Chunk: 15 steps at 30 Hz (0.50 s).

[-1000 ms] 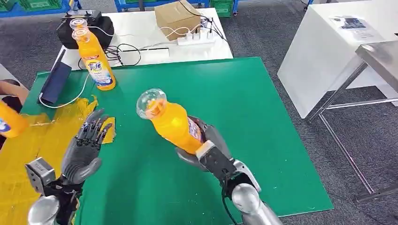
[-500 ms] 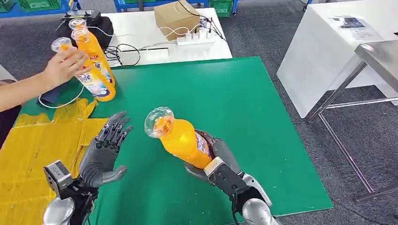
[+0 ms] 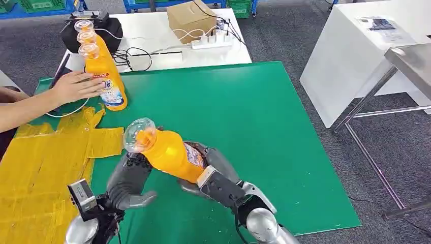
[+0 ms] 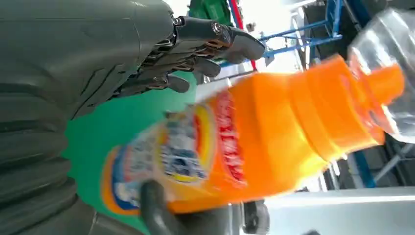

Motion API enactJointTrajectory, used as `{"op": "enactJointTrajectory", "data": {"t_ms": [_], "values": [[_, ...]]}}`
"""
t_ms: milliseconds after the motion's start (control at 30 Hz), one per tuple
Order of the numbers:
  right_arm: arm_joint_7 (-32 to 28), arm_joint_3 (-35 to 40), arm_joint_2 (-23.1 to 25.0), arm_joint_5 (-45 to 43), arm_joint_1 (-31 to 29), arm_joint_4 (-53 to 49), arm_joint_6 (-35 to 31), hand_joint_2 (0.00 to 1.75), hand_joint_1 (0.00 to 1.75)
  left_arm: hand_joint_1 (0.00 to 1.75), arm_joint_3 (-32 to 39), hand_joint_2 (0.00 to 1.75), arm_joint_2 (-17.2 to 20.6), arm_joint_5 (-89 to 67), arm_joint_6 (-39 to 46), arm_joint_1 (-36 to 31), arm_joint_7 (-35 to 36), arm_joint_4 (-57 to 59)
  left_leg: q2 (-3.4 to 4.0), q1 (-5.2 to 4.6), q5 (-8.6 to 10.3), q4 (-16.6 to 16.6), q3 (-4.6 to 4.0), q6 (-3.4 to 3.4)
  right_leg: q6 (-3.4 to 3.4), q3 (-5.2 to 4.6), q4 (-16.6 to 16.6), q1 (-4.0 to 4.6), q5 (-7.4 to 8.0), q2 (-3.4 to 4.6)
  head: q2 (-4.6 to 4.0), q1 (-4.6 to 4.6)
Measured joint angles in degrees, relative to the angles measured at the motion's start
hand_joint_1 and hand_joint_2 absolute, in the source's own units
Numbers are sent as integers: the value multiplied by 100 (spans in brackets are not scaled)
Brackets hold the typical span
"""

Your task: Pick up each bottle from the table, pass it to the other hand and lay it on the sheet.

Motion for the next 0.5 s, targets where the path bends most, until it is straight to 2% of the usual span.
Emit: {"op": "enactJointTrajectory", "data": {"t_ms": [167, 500], "values": [[48, 321, 74, 28, -29, 227, 7, 175, 175, 0, -105, 175, -9, 59, -53, -1, -4, 2, -1, 0, 0, 0, 0, 0, 0, 0, 0, 0, 0, 0, 0, 0], [52, 488, 101, 28, -98, 387, 24, 175, 175, 0, -105, 175, -11, 68, -42, -19, -2, 9, -1, 0, 0, 0, -1, 0, 0, 0, 0, 0, 0, 0, 0, 0]]}}
